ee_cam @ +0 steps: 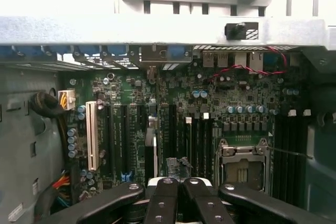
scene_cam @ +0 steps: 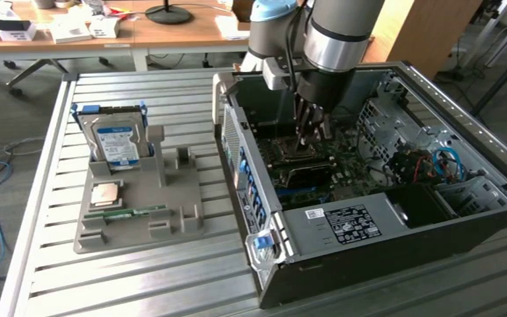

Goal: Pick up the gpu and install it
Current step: 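Press down on the gpu until it lock into place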

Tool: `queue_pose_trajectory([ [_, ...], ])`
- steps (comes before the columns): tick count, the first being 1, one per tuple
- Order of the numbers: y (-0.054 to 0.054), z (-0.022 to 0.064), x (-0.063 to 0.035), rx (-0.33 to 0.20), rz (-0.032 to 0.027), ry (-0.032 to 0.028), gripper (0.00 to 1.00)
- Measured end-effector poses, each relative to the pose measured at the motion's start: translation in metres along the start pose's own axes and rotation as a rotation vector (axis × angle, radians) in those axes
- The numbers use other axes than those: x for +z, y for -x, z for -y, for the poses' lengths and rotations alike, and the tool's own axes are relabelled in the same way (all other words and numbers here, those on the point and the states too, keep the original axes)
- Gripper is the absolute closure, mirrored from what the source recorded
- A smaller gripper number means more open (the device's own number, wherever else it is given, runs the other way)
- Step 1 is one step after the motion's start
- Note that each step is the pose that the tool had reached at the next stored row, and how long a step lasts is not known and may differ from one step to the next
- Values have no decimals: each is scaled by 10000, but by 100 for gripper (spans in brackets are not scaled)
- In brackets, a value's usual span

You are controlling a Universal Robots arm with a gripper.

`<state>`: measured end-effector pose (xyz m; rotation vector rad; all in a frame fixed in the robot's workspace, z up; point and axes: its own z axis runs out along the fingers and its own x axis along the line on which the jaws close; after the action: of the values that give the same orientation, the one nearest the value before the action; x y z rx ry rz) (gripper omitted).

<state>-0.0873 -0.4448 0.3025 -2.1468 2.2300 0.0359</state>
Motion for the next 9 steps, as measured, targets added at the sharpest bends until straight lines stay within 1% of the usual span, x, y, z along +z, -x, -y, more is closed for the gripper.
queue_pose_trajectory([
  [2, -1, 0, 21, 0, 1, 1, 89],
  [5, -3, -1, 22, 1, -1, 1, 89],
  [9, -42, 1, 21, 0, 1, 0, 89],
])
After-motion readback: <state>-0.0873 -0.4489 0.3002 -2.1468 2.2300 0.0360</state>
